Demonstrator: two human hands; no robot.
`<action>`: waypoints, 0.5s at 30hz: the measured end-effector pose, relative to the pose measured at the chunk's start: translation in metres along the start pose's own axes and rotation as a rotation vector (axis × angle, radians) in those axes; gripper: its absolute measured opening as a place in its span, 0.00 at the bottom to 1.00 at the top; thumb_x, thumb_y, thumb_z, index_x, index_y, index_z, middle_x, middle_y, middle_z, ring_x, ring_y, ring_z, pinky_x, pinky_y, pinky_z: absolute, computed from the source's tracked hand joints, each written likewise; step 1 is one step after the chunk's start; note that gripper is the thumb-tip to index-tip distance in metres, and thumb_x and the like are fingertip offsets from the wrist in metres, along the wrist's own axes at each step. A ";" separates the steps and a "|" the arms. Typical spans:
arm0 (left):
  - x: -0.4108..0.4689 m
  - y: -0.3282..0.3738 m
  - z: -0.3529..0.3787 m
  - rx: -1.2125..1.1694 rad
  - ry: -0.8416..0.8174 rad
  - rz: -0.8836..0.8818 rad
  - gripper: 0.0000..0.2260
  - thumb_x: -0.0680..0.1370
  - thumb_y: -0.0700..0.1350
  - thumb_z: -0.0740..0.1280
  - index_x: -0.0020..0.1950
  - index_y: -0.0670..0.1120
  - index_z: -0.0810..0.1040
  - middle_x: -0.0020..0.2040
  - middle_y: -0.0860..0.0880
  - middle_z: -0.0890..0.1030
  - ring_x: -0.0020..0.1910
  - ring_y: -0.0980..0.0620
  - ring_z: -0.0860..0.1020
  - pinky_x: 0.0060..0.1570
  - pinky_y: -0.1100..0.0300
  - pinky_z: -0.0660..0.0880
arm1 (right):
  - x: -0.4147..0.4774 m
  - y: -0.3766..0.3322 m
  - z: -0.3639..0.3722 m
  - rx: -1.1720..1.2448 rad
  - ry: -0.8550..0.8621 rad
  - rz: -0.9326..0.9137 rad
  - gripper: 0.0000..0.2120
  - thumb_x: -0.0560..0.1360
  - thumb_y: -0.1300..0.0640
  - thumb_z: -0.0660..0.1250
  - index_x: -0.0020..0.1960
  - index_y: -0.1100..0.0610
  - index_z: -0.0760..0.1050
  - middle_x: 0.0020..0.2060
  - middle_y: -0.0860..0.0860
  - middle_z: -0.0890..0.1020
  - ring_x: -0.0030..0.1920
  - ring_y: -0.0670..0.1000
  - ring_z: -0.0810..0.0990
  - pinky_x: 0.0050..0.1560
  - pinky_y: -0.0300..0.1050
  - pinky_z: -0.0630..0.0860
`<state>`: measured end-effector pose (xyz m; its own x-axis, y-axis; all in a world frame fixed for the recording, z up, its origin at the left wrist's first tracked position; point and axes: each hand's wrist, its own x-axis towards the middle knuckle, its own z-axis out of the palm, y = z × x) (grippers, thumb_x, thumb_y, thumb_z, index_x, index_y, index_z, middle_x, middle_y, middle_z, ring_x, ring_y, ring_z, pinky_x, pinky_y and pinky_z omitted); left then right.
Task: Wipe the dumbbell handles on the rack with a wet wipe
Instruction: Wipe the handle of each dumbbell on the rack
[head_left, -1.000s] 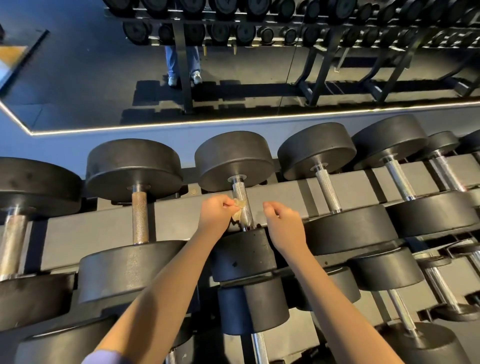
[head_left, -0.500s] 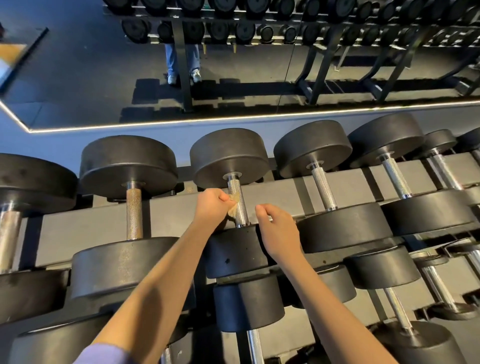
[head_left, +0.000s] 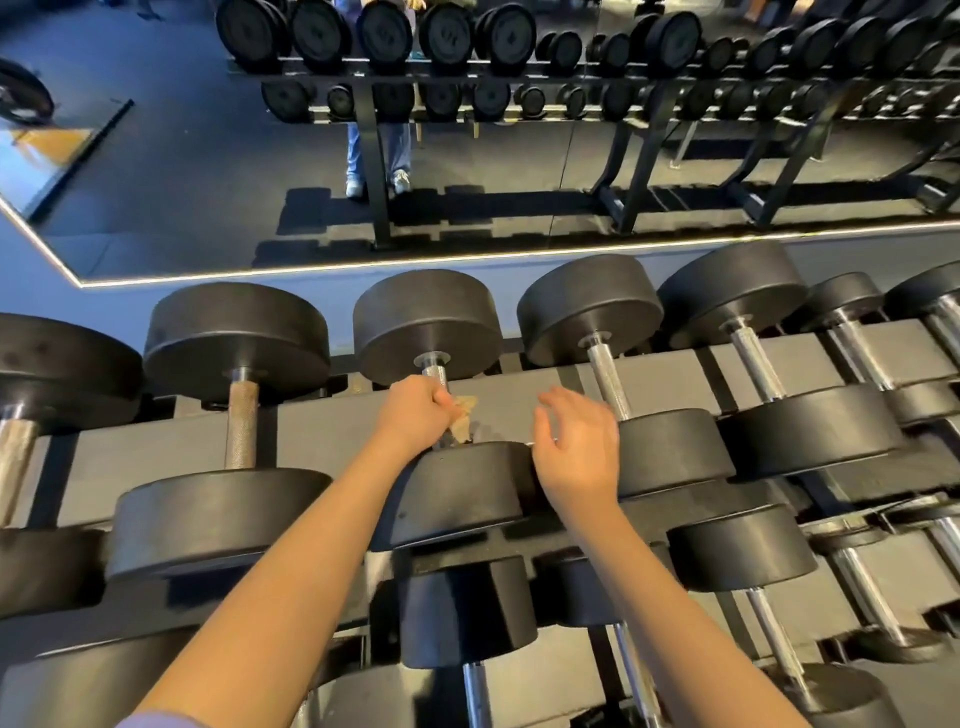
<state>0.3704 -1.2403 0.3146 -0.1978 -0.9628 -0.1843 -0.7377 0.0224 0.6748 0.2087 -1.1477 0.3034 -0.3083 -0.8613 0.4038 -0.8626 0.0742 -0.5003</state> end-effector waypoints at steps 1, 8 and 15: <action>-0.001 0.008 0.003 -0.017 0.019 0.026 0.06 0.76 0.40 0.68 0.41 0.38 0.79 0.41 0.43 0.79 0.41 0.49 0.75 0.41 0.59 0.72 | 0.006 0.017 -0.010 -0.087 -0.007 0.032 0.18 0.77 0.54 0.54 0.53 0.60 0.80 0.49 0.54 0.82 0.52 0.55 0.80 0.59 0.58 0.71; 0.002 0.056 0.039 -0.093 0.012 0.108 0.09 0.76 0.43 0.69 0.36 0.50 0.74 0.39 0.51 0.76 0.44 0.51 0.76 0.45 0.57 0.72 | 0.030 0.094 -0.051 -0.365 -0.344 0.004 0.32 0.75 0.35 0.44 0.63 0.51 0.76 0.65 0.50 0.75 0.68 0.52 0.69 0.69 0.57 0.59; 0.013 0.073 0.062 -0.114 -0.043 0.146 0.06 0.76 0.42 0.69 0.39 0.46 0.76 0.37 0.50 0.75 0.38 0.53 0.73 0.35 0.64 0.68 | 0.044 0.109 -0.057 -0.121 -0.255 0.219 0.27 0.80 0.41 0.49 0.65 0.56 0.75 0.66 0.53 0.75 0.67 0.53 0.70 0.68 0.51 0.63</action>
<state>0.2738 -1.2345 0.3173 -0.3268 -0.9390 -0.1069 -0.6213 0.1282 0.7730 0.0785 -1.1486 0.3101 -0.3941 -0.9150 0.0858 -0.8332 0.3163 -0.4535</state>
